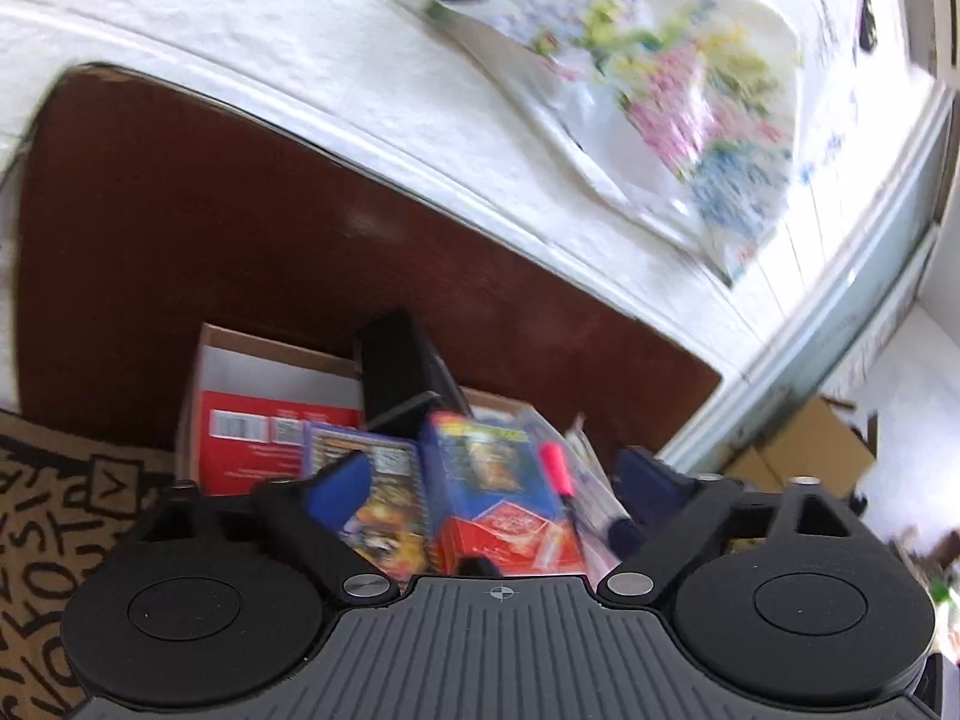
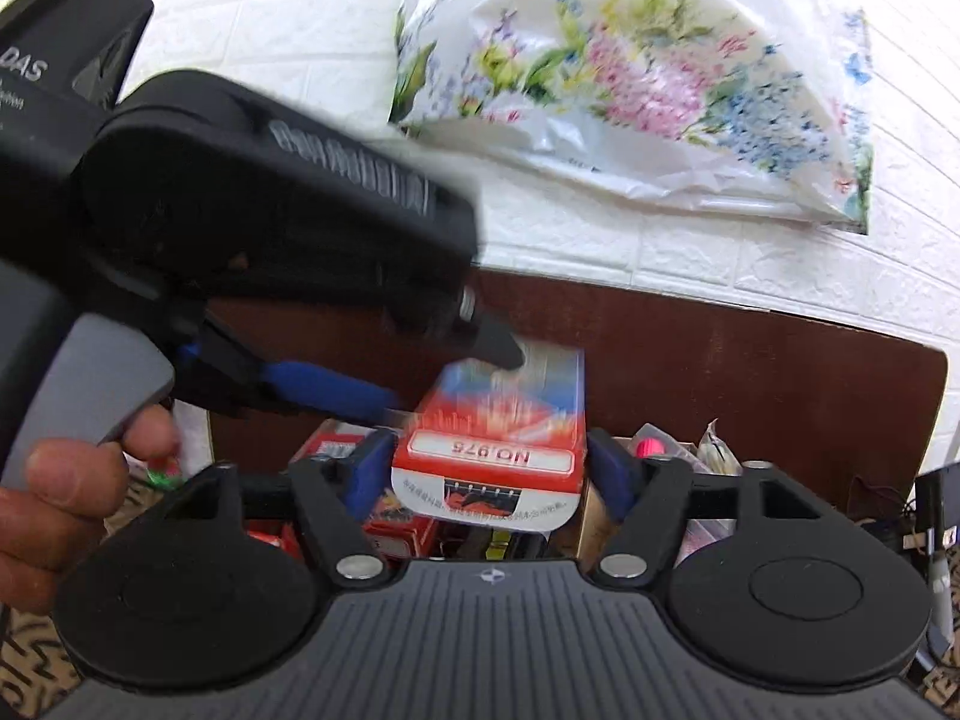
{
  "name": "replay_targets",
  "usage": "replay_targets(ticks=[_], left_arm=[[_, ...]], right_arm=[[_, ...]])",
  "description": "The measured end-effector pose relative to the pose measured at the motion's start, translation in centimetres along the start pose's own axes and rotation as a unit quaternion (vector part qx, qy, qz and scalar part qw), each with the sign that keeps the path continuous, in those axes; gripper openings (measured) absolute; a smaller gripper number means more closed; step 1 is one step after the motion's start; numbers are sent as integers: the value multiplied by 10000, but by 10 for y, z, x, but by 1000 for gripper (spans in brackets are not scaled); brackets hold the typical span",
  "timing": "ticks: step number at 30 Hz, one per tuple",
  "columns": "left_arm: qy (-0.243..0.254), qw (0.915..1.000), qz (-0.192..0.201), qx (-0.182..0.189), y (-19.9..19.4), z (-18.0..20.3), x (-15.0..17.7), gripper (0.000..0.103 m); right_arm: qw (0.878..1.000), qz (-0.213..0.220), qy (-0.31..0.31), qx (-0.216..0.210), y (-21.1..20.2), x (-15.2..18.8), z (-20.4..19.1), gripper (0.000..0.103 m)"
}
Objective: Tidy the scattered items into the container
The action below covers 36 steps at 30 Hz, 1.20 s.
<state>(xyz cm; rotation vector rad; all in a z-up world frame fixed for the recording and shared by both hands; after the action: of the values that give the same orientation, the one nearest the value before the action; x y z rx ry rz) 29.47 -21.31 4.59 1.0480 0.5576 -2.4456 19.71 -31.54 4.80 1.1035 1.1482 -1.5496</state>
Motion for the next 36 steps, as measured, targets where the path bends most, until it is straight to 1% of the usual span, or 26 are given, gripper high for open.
replay_targets(ticks=[2, 3, 8, 12, 13, 15, 17, 18, 20, 21, 24, 26, 28, 30, 34, 36], left_arm=[[21, 10000, -6, -45, -6, -4, 2, 96], [13, 10000, -13, -82, -8, -5, 4, 96], [98, 9998, -58, -155, -21, -2, 15, 97], [374, 9990, -19, -257, -40, 10, 24, 97], [481, 9984, 6, -299, -47, 15, 28, 97], [722, 9966, 47, -402, -63, 25, 37, 99], [931, 9941, 44, -558, -79, 36, 49, 103], [1004, 9921, -22, -746, -87, 40, 57, 103], [1078, 9856, -210, -1283, -102, 48, 76, 103], [1102, 9824, -245, -1488, -108, 51, 86, 103], [1086, 9786, -339, -1714, -120, 62, 113, 103], [947, 9772, -521, -1830, -124, 68, 132, 103], [914, 9740, -627, -1977, -127, 74, 149, 103], [1057, 9681, -669, -2173, -129, 81, 162, 103], [1392, 9531, -737, -2585, -132, 94, 176, 103], [1398, 9497, -746, -2701, -131, 100, 181, 103]], right_arm=[[9999, 96, -89, 83, -4, 6, 0, 86], [9998, 84, -104, 118, -5, 9, 0, 86], [9997, -141, 143, 105, -9, 21, 6, 87], [9996, -177, 173, 143, -19, 22, 9, 88], [9995, -171, 214, 153, -25, 22, 11, 90], [9992, -159, 336, 174, -40, 24, 15, 97], [9986, -205, 466, 168, -57, 28, 18, 99], [9982, -264, 518, 157, -66, 32, 20, 102], [9973, -425, 594, 90, -82, 40, 23, 102], [9967, -527, 608, 53, -89, 45, 25, 102], [9946, -881, 549, 30, -108, 57, 33, 102], [9940, -981, 470, 96, -121, 60, 38, 102], [9940, -1006, 395, 194, -133, 59, 44, 102], [9941, -1004, 317, 263, -145, 58, 51, 102], [9942, -1010, 207, 301, -165, 59, 65, 102], [9941, -1039, 154, 288, -172, 61, 71, 102]])
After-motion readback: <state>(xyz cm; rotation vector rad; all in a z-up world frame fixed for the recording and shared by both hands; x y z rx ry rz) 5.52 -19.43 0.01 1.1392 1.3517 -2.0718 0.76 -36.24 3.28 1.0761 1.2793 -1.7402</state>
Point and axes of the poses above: each gripper's, at about its wrist camera, not at the fingertips, and y roughly the way its jaws point, z to its right, x to its underside, the point moved 6 cm from there along y, roughly the way its jaws point, and after that the axes turned 15 degrees about x, right-handed, at the moved point
